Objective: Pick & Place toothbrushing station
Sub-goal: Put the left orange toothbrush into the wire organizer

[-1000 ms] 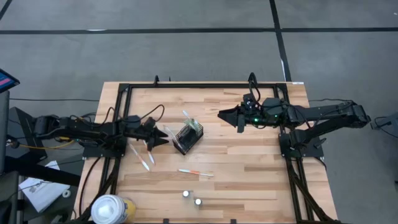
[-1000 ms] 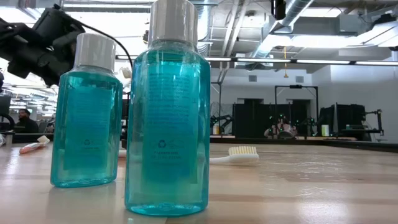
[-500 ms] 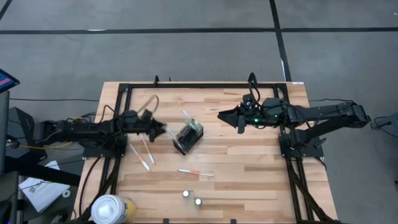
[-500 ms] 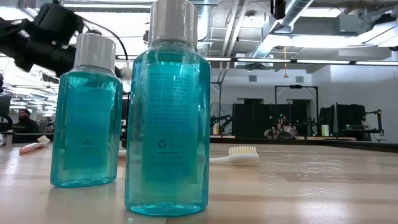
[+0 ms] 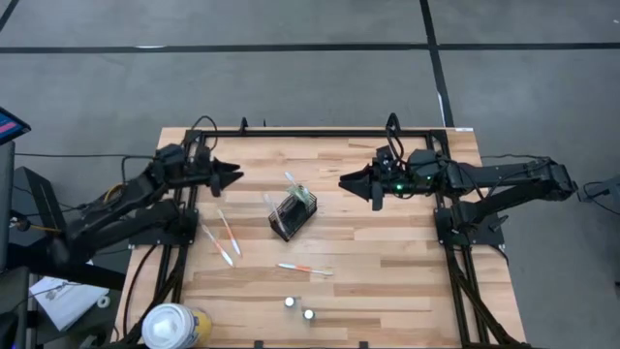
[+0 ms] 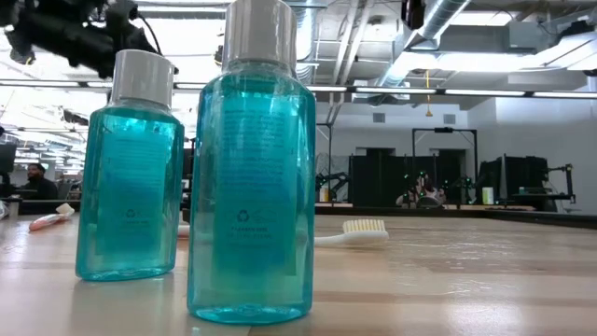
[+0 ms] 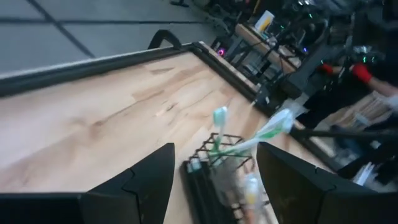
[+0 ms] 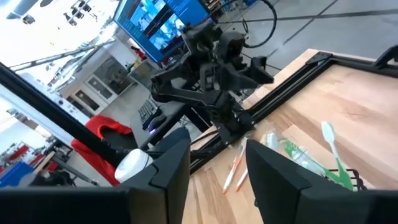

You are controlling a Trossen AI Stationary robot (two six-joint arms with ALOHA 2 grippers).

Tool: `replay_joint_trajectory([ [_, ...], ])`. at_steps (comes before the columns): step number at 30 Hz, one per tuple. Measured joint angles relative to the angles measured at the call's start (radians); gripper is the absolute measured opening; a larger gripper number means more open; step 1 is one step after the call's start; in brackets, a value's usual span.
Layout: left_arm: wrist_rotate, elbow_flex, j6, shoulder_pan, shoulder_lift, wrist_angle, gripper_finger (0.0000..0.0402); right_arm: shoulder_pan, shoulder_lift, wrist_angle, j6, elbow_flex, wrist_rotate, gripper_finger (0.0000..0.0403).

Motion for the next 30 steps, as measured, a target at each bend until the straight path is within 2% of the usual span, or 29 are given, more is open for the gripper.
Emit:
replay_joint_trajectory([
  [3, -0.004, 0.090, -0.034, 0.005, -0.005, -0.171, 0.0223, -0.015, 0.000, -0.003, -0.003, 0.000, -0.011, 0.0148],
  [9, -0.131, 0.322, -0.050, -0.019, 0.031, -0.661, 0.0195, -0.055, 0.000, -0.010, -0.028, 0.000, -0.049, 0.0144],
  [11, -0.130, 0.391, -0.104, -0.025, 0.047, -0.770, 0.0181, -0.074, 0.000, -0.013, -0.036, 0.000, -0.079, 0.0143],
  [13, -0.077, 0.434, -0.184, -0.031, 0.061, -0.844, 0.0170, -0.093, 0.000, -0.021, -0.047, 0.000, -0.095, 0.0144],
  [16, -0.020, 0.447, -0.302, -0.041, 0.075, -0.919, 0.0170, -0.121, 0.000, -0.027, -0.054, 0.000, -0.095, 0.0146],
  [23, -0.017, 0.429, -0.414, -0.106, 0.142, -1.038, 0.0204, -0.185, 0.000, -0.026, -0.052, 0.000, -0.095, 0.0141],
  [26, -0.016, 0.429, -0.454, -0.147, 0.172, -1.032, 0.0205, -0.213, 0.000, -0.026, -0.063, 0.000, -0.117, 0.0139],
  [30, -0.037, 0.428, -0.429, -0.200, 0.204, -0.950, 0.0191, -0.253, 0.000, -0.037, -0.082, 0.000, -0.191, 0.0141],
])
